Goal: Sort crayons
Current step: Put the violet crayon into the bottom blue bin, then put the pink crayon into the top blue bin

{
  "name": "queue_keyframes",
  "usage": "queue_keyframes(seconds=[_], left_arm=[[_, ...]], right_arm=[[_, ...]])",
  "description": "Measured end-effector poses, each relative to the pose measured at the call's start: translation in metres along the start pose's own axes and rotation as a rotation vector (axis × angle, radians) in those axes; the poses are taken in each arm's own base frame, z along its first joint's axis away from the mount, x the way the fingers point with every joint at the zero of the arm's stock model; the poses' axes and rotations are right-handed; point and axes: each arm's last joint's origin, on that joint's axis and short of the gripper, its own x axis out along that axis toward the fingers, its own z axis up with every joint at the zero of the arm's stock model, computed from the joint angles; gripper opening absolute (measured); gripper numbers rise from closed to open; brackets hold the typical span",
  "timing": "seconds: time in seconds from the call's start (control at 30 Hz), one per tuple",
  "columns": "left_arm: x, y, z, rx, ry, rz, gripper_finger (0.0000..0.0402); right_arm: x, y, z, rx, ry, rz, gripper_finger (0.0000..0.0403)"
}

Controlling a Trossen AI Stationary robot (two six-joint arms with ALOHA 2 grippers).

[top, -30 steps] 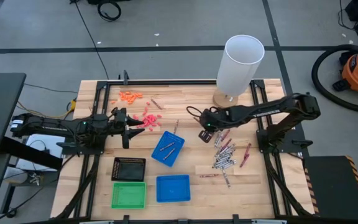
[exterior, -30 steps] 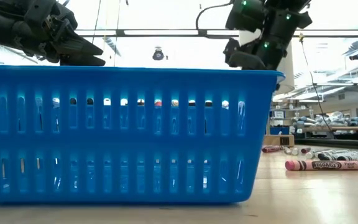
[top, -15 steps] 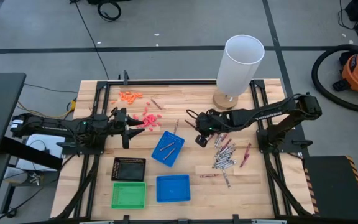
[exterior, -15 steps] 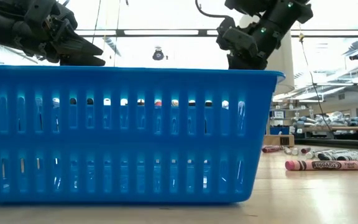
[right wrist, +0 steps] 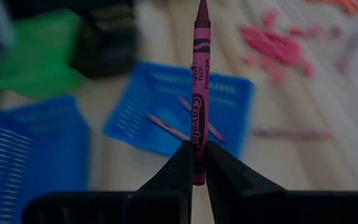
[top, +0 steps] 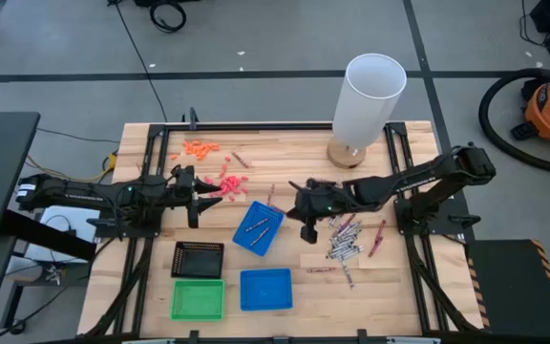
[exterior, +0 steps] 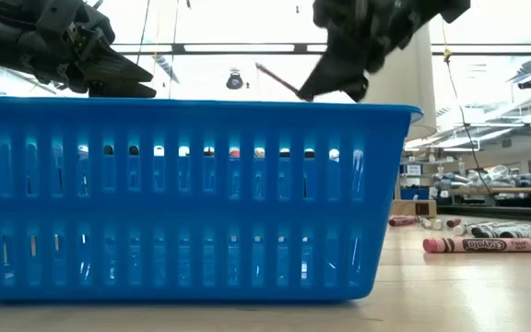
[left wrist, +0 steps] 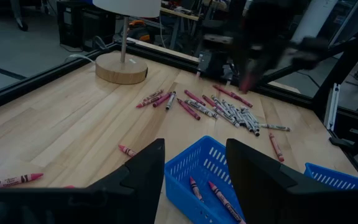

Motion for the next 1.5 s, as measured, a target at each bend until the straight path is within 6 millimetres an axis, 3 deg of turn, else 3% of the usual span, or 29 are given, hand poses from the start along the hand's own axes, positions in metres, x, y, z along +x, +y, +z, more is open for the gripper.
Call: queue_keyframes(seconds=[0.13,0.3,0.43,0.57,0.87,1.2,1.37,1.5], left_arm=[[0.0,0.0,0.0,-0.001,-0.001,0.0,0.0183],[0.0,0.0,0.0,0.0,-0.003,-0.001,0.0183],[0.0,0.0,0.0,0.002,-0.003,-0.001,0.0183],[0.0,0.0,0.0,0.003,0.0,0.0,0.0183],[0.0,0.0,-0.001,0.003,0.012,0.004,0.0183],[0.0,0.0,-0.001,0.0,0.008,0.002,0.0183],[0.0,0.0,-0.001,0.0,0.008,0.003,0.0183],[0.0,0.0,-0.001,0.001,0.012,0.003,0.0183]], right_arm=[[0.003,0.018,0.002,0.001,-0.064,0.101,0.0035],[0.02,0.038,-0.006,0.041,-0.068,0.205,0.0035],[0.037,0.06,-0.01,0.035,0.004,0.263,0.0036],[0.05,0.093,-0.002,-0.001,0.085,0.312,0.0036],[0.083,0.15,-0.002,-0.081,0.31,0.253,0.0036],[0.124,0.156,-0.025,-0.082,0.507,0.182,0.0058],[0.12,0.154,-0.02,-0.064,0.502,0.171,0.0101],[0.103,0.152,-0.007,-0.064,0.484,0.151,0.0117]])
